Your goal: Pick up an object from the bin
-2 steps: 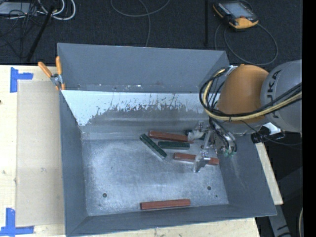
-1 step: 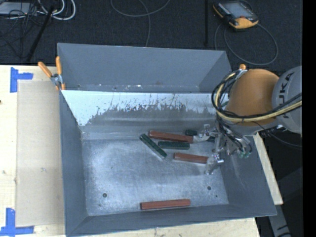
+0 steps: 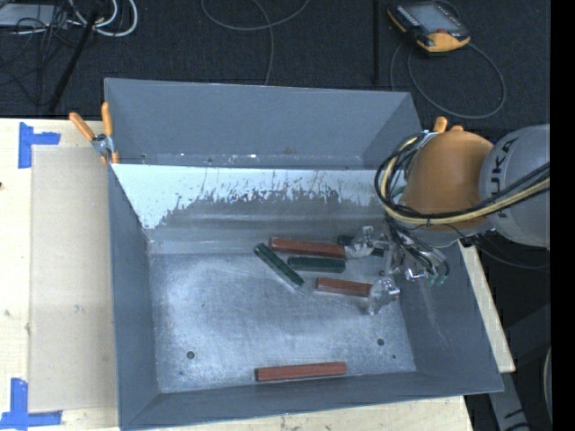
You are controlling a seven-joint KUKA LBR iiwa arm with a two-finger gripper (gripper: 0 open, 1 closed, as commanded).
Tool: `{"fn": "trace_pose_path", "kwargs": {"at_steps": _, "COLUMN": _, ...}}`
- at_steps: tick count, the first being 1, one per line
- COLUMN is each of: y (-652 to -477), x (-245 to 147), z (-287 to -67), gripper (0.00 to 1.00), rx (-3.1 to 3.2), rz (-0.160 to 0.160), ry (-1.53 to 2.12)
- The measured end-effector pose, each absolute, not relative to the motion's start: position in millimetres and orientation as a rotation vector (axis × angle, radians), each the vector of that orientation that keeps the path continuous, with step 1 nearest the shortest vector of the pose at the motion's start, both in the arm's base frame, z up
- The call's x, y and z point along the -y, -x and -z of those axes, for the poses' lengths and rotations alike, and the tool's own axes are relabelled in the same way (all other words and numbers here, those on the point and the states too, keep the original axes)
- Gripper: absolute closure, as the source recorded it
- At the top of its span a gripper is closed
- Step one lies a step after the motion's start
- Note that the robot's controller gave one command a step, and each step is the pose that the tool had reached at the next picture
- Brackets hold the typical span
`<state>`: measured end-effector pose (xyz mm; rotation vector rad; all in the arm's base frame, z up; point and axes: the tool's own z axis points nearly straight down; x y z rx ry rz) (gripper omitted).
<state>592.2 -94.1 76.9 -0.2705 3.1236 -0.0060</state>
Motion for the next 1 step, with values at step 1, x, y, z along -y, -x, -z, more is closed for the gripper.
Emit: {"fn": "trace_pose_path", "kwargs": {"at_steps": 1, "y": -572.5, "x": 89.5, "z": -76.2, "gripper": 1.00, "rx": -3.120, "rz": 0.005, "ry": -0.154}}
